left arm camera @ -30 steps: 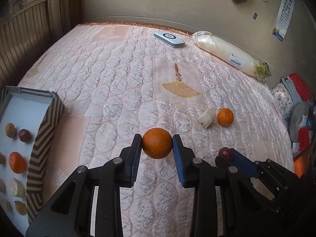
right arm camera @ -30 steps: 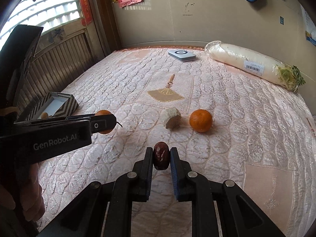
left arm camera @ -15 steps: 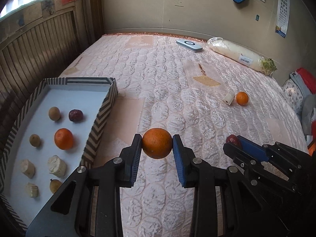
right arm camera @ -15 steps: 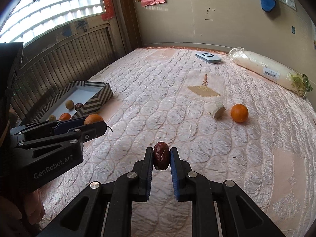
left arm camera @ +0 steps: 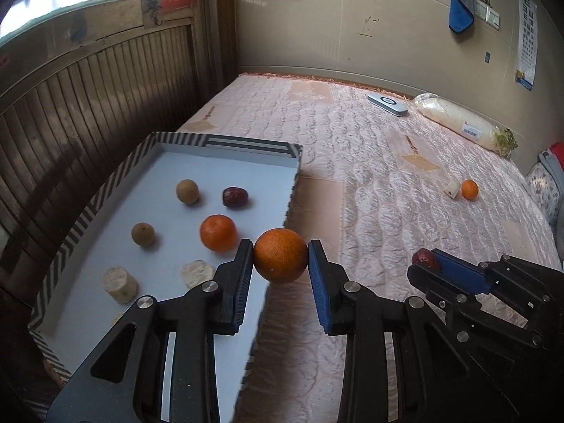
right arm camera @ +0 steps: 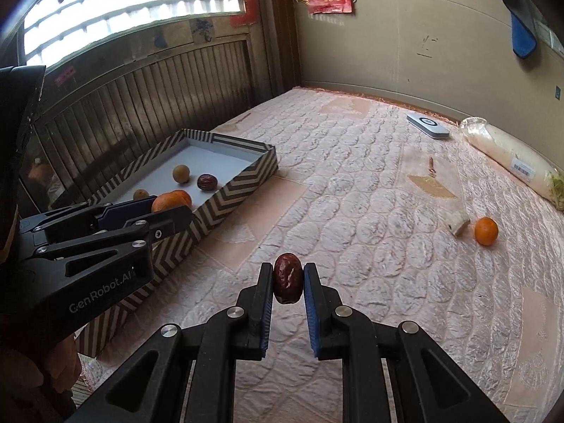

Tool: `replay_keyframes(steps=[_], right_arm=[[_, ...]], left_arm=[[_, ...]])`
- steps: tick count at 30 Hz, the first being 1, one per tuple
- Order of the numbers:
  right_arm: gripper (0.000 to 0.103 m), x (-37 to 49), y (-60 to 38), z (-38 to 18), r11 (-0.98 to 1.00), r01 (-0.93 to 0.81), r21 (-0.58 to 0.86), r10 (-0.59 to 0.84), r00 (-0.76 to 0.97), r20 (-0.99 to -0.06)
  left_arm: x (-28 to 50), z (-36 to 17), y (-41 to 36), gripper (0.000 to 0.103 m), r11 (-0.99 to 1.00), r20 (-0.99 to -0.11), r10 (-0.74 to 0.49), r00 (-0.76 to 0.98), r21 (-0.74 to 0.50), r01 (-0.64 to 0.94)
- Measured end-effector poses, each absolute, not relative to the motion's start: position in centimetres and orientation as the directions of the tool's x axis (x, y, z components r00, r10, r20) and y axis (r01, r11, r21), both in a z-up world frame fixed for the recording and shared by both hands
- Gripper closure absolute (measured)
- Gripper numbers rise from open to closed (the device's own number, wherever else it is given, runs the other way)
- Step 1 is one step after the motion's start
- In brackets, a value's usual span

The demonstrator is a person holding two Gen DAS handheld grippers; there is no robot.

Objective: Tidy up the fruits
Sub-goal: 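Carry the date and orange into the tray and open both tools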

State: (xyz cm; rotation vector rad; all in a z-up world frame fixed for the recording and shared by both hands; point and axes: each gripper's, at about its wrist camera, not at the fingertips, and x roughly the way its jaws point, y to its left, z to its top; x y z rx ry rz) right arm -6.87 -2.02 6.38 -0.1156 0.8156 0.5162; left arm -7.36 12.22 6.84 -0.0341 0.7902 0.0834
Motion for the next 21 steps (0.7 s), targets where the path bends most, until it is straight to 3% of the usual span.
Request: replay_keyframes(steps=[21], right_arm=[[0.087, -7.8, 7.6, 7.2, 0.769, -0.636, 0.063, 0.478, 0.507, -0.717]], left_arm=[[-9.3, 6.4, 21.4, 0.072, 0.968, -0.711, 0.173, 0.681, -0.005, -0.250]])
